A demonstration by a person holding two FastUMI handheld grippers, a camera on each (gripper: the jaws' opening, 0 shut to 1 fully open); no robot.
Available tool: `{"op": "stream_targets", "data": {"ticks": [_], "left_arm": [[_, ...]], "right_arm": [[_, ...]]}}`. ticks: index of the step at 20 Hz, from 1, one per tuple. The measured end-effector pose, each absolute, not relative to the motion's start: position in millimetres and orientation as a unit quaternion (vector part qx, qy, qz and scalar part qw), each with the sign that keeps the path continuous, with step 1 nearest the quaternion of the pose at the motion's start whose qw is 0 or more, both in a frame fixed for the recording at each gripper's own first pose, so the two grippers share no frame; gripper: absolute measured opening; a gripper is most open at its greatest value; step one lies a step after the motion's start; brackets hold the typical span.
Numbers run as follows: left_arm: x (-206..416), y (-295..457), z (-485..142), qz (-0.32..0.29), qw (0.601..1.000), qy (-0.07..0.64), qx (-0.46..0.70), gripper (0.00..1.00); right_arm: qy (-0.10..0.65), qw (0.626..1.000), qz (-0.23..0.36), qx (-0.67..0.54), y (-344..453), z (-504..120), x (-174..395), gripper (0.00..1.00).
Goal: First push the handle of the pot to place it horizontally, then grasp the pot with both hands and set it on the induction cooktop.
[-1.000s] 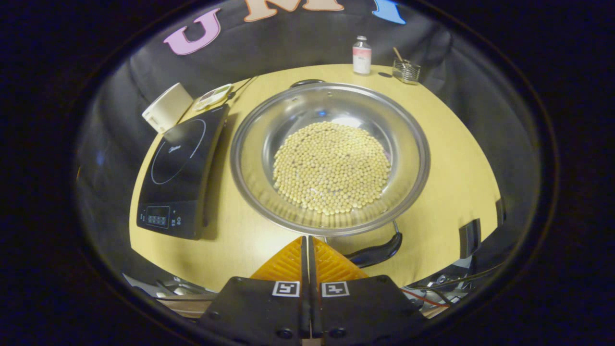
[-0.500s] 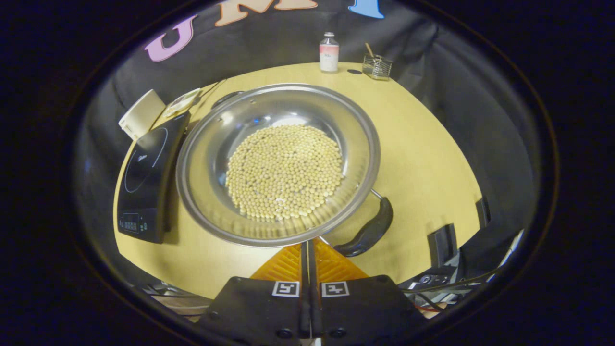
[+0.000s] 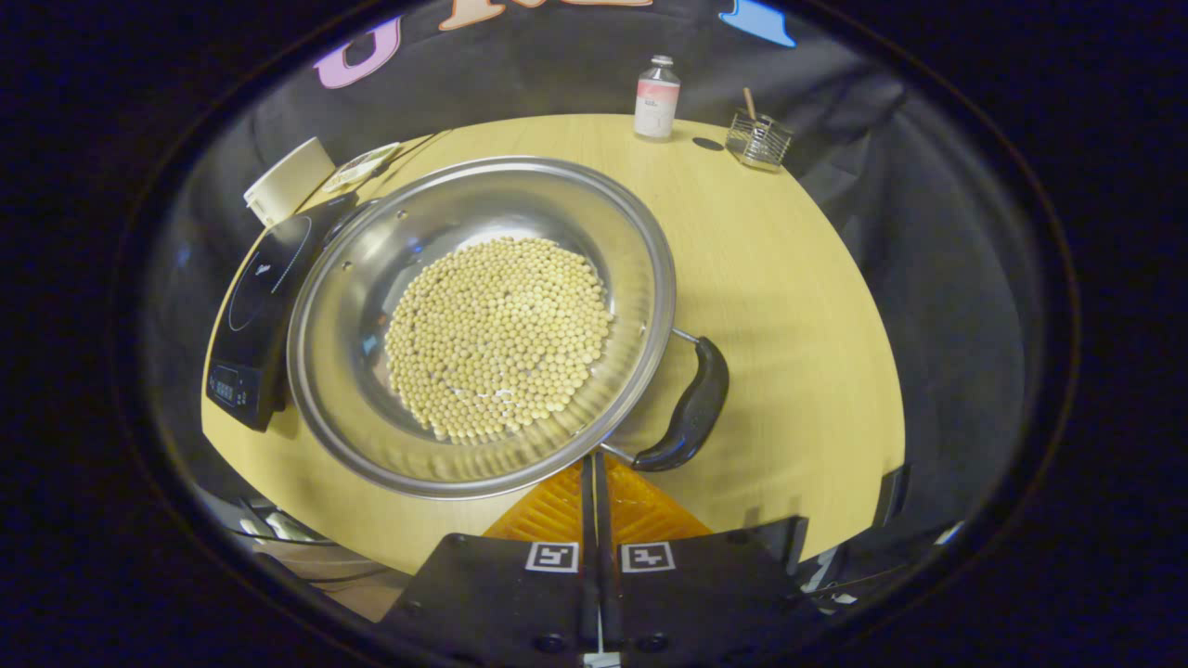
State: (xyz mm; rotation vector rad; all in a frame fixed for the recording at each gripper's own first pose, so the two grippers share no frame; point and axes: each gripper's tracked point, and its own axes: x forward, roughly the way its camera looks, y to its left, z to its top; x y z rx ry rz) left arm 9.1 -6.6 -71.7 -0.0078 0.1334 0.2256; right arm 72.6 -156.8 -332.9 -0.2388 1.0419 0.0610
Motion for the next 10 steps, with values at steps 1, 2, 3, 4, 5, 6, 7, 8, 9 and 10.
{"op": "stream_targets", "data": {"ticks": [1,2,3,4,5,6,7,8,9,10], "left_arm": [[9,-9,-72,0.12,0.991,0.066,-0.006,0.96],[9,-11,-71,0.128,0.99,0.065,-0.008,0.96],[9,-13,-70,0.134,0.989,0.064,-0.009,0.96],[10,-15,-73,0.141,0.988,0.064,-0.011,0.96],[9,-16,-75,0.148,0.987,0.067,-0.012,0.95],[9,-17,-76,0.153,0.986,0.07,-0.013,0.92],[8,-19,-77,0.158,0.985,0.072,-0.014,0.96],[7,-20,-78,0.161,0.984,0.071,-0.014,1.0],[6,-22,-79,0.165,0.984,0.071,-0.014,1.0],[5,-22,-79,0.168,0.983,0.072,-0.013,0.92]], "right_arm": [[0.499,0.858,0.033,-0.115,-162,-333,78,0.0],[0.501,0.857,0.036,-0.114,-166,-332,81,0.02],[0.502,0.856,0.041,-0.114,-169,-332,86,0.03],[0.502,0.856,0.045,-0.113,-171,-330,89,0.03],[0.503,0.855,0.048,-0.115,-173,-328,94,0.03],[0.503,0.855,0.051,-0.117,-174,-328,98,0.03],[0.503,0.854,0.054,-0.119,-175,-327,103,0.03],[0.504,0.854,0.056,-0.119,-177,-325,106,0.0],[0.504,0.853,0.057,-0.121,-179,-325,110,0.0],[0.504,0.853,0.058,-0.123,-181,-325,113,0.03]]}}
